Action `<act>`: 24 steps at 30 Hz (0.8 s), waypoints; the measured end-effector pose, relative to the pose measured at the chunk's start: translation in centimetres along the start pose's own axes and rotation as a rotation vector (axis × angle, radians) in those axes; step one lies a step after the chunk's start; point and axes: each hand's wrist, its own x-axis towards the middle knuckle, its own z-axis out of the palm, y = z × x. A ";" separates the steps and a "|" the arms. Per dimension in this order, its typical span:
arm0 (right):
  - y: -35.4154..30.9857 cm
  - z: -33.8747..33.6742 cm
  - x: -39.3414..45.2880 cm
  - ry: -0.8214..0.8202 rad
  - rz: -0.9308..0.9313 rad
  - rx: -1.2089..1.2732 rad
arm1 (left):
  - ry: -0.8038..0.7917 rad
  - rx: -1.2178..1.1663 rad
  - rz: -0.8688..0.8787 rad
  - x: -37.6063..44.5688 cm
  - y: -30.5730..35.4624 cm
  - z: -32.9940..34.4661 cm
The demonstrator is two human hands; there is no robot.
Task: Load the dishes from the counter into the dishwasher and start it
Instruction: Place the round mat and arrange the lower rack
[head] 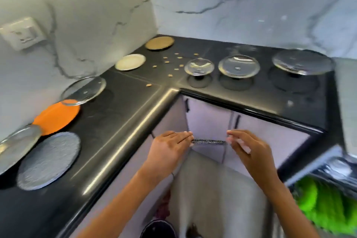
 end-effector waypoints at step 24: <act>23.7 -20.7 -44.1 0.626 1.081 -0.629 | -0.697 -0.617 0.770 2.2 41.6 42.2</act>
